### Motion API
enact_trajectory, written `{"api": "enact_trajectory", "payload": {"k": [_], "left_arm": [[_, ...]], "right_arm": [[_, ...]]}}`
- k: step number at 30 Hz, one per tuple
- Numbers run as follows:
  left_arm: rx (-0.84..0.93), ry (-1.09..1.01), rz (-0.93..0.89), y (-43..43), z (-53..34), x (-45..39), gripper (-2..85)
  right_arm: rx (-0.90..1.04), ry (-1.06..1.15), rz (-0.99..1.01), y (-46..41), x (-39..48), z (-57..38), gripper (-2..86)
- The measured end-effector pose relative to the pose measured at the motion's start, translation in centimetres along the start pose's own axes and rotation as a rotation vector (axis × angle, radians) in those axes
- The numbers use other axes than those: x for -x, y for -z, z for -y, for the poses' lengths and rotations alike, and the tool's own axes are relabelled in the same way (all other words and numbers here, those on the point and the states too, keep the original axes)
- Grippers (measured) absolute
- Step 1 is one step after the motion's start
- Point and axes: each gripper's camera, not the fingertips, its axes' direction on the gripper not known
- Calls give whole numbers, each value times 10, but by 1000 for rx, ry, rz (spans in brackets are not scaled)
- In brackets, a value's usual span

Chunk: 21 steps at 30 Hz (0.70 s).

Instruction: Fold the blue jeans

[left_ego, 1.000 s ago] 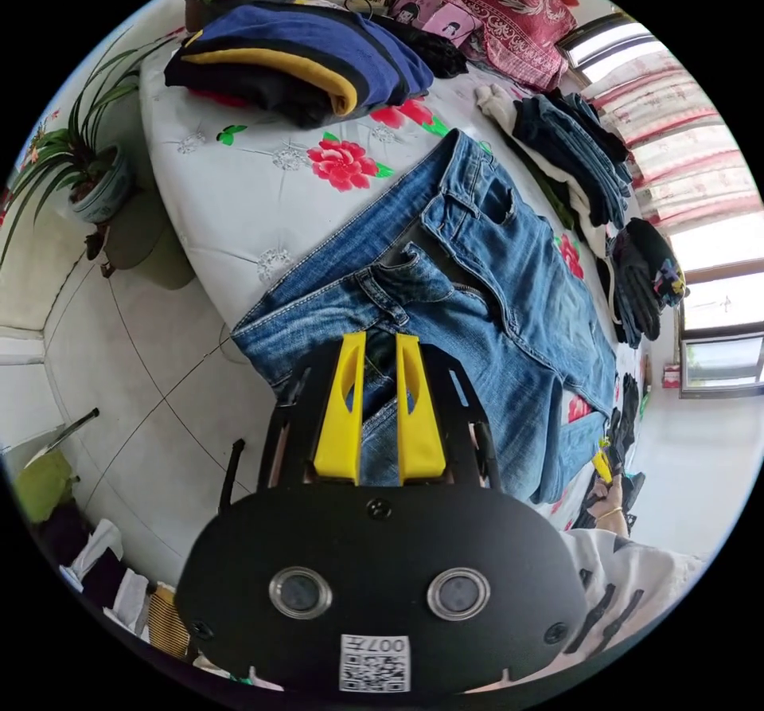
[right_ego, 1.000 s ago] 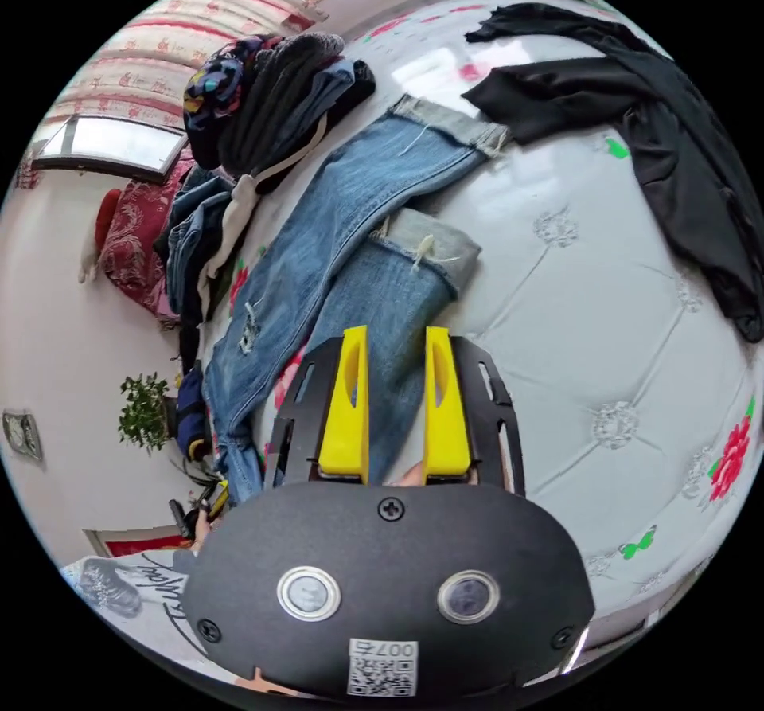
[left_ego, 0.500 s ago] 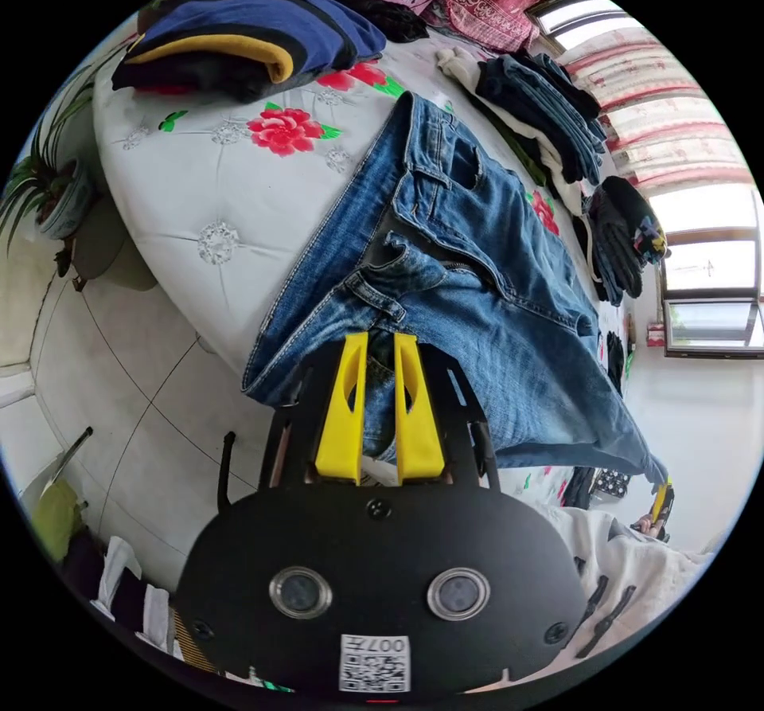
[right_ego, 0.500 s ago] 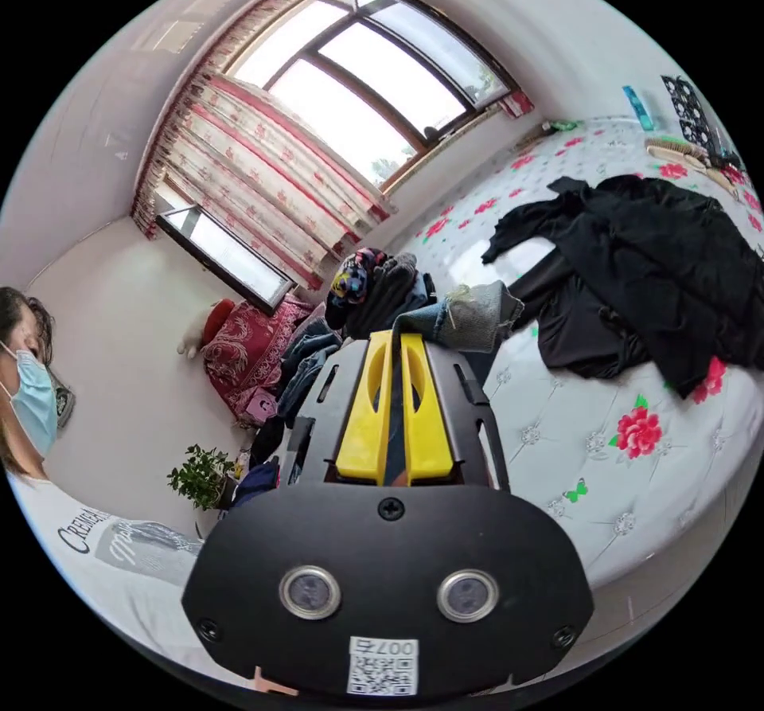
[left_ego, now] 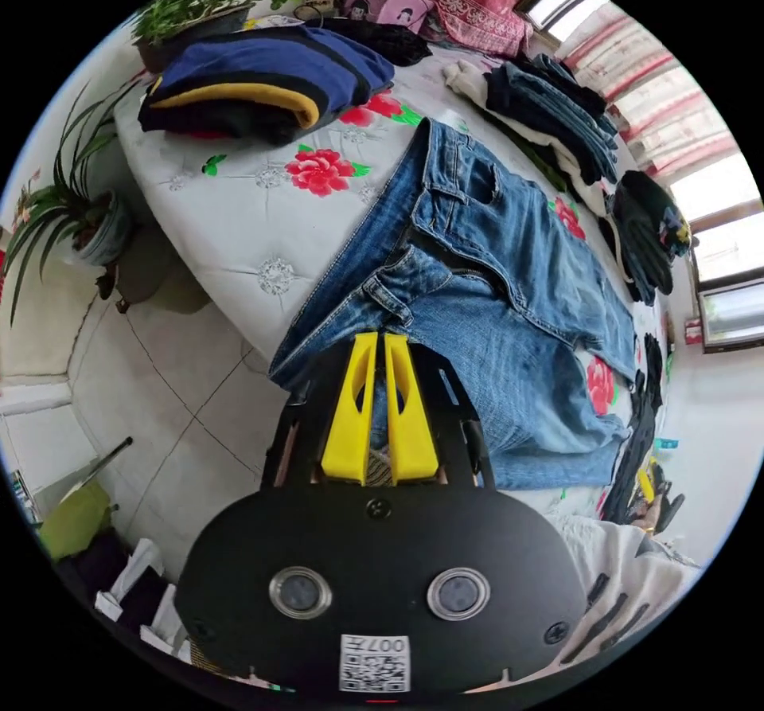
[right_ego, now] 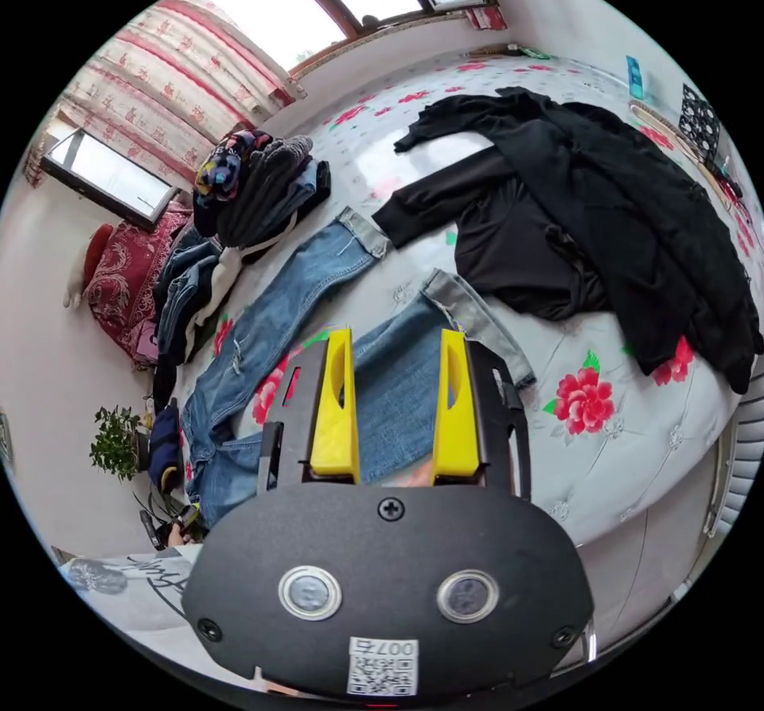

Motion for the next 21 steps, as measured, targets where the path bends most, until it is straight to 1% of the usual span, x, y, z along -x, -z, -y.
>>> {"api": "enact_trajectory", "payload": {"k": [3, 5, 7, 10, 12, 15, 16, 17, 19, 21], "left_arm": [[-30, 39, -37, 16, -16, 15, 0], [8, 86, -64, 19, -21, 30, 24], [29, 115, -82, 19, -21, 38, 49], [42, 152, -138, 17, -16, 42, 60], [70, 138, -105, 17, -5, 38, 56], [110, 75, -1, 26, 6, 28, 30], [130, 32, 20, 32, 11, 24, 4], [146, 4, 8, 41, 14, 23, -2], [135, -29, -12, 60, 12, 25, -6], [111, -35, -57, 87, -1, 40, -9]], "right_arm": [[75, -63, -65, -19, -36, -21, 101], [100, -117, -89, -24, -54, -28, 99], [112, -168, -48, -29, -71, -32, 94], [158, -165, -51, -45, -75, -27, 80], [115, -147, -118, -41, -69, -22, 59], [169, -99, -55, -40, -60, -4, 22], [157, -47, -56, -28, -52, 0, 12], [144, -19, -58, -19, -47, 0, 9], [44, 62, -58, 35, -37, -8, 2], [-28, 71, -54, 76, -43, -25, 0]]}}
